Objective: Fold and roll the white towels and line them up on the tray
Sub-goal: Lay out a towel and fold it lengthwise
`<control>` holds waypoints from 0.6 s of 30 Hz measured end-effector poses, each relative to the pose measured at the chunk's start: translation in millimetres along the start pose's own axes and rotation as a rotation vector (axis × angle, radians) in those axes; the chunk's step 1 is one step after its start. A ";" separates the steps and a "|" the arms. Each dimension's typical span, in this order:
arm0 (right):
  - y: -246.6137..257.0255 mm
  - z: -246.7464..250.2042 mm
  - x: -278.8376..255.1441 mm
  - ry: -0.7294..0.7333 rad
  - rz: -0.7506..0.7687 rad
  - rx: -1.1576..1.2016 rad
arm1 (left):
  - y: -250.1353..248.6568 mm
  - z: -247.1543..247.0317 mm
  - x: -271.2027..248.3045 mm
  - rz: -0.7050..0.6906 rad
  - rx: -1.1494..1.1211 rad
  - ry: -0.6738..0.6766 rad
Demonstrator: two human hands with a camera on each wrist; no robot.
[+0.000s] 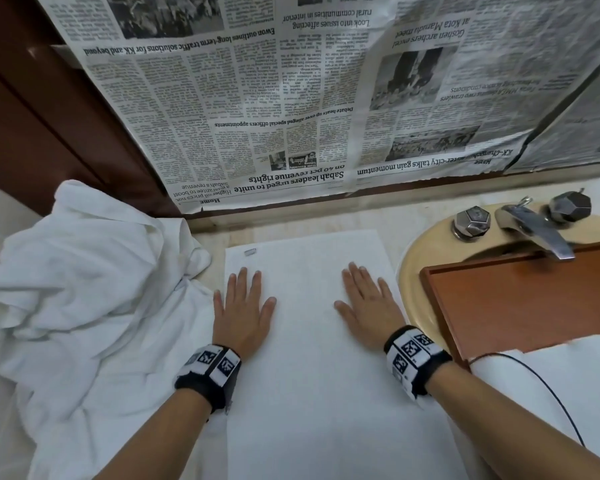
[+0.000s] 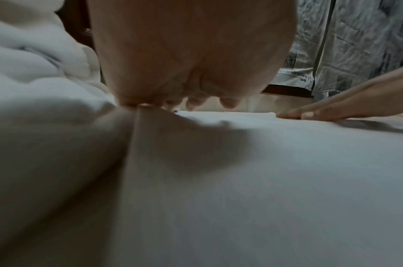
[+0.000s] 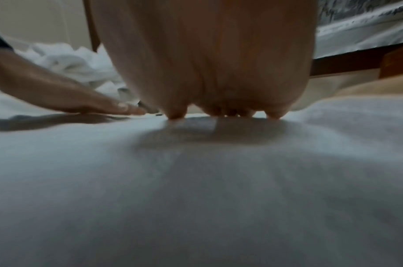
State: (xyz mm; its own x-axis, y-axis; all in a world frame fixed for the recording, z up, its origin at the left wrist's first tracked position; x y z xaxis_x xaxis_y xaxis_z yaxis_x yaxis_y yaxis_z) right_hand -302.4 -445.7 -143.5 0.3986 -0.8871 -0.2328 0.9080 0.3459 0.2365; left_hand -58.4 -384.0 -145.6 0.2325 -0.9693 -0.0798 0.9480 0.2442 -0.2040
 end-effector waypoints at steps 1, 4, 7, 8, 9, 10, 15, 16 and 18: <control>-5.3 0.1 0.2 0.009 -0.012 0.000 | 2.4 -5.8 -4.7 0.004 0.038 0.018; -17.5 7.9 12.4 0.004 -0.059 0.028 | 14.0 -9.5 -2.2 0.059 0.064 0.026; -8.2 11.4 8.4 -0.019 -0.093 0.032 | 17.8 -1.9 -2.1 0.129 0.054 0.048; 1.0 10.2 1.2 -0.045 -0.077 0.041 | 12.7 1.0 -6.8 0.129 0.040 0.037; 12.8 7.2 -8.7 -0.067 -0.033 0.036 | 4.2 3.1 -13.8 0.111 0.026 0.023; 26.9 2.1 -21.1 -0.065 0.024 0.022 | -7.2 3.4 -23.6 0.077 0.013 0.022; 49.7 -30.5 -55.6 0.027 0.124 0.003 | -33.3 -21.4 -63.3 -0.040 0.013 0.068; 41.6 -29.2 -54.2 0.019 0.103 -0.003 | -29.1 -22.1 -63.0 -0.047 0.017 0.068; 18.1 -23.8 -52.1 0.020 0.047 -0.019 | -19.5 -21.6 -61.1 -0.052 0.002 0.070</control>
State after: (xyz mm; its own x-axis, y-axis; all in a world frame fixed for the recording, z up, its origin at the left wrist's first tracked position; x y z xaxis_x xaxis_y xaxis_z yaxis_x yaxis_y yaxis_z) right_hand -303.7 -386.0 -149.5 0.4428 -0.8638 -0.2404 0.8906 0.3927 0.2294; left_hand -95.7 -328.9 -157.7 0.1672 -0.9764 -0.1368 0.9589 0.1933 -0.2077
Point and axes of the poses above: each hand's wrist, its own x-axis towards the middle knuckle, its own z-axis out of the back of the hand, y = z × x, the point moved 7 cm from there along x, towards the middle knuckle, and after that the axes turned 11 degrees about -y, right-handed, at the moved point
